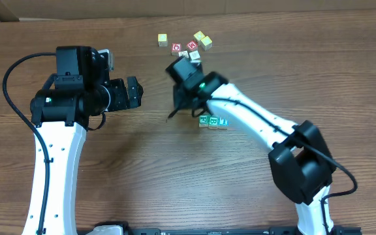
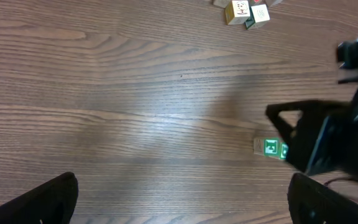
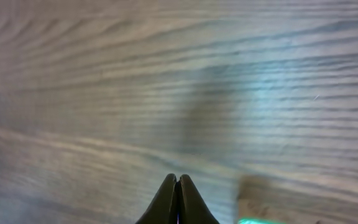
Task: Flip 5 blocks
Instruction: 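Set the green block left of the green 'B' block and release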
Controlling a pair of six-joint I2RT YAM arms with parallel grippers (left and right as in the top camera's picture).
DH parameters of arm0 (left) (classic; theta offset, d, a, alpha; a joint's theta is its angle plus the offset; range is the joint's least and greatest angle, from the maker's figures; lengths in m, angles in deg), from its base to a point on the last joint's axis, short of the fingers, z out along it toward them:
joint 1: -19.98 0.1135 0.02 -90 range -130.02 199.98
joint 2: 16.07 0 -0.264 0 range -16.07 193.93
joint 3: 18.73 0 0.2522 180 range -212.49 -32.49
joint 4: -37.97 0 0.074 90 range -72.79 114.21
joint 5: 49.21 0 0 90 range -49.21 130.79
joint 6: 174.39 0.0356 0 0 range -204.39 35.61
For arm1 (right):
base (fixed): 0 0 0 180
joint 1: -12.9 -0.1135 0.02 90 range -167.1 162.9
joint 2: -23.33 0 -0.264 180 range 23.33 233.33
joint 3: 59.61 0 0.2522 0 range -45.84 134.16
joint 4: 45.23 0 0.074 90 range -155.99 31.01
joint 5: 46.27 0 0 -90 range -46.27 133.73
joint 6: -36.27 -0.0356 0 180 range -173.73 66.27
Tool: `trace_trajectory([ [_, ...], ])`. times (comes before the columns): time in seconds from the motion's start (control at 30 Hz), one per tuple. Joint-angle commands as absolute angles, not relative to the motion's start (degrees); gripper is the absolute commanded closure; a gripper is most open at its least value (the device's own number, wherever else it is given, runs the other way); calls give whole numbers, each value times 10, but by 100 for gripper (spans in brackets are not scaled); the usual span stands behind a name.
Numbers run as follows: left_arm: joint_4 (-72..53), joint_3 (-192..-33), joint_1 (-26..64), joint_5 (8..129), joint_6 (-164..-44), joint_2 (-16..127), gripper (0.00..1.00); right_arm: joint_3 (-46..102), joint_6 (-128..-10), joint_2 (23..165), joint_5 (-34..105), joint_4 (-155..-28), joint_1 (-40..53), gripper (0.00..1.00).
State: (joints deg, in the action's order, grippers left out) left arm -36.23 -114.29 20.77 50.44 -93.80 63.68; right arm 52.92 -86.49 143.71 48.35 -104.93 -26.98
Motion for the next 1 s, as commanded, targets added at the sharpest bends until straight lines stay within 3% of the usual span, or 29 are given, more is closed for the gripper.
trace_trajectory([
  [0.0,-362,-1154,207,505,-934,638,0,527,-863,1443,436,-1057,-244,96],
  [0.37,-362,-1154,207,505,-934,638,0,524,-863,1514,436,-1079,-238,96],
  [0.97,-362,-1154,207,505,-934,638,0,546,-862,1513,436,-1106,-237,95],
])
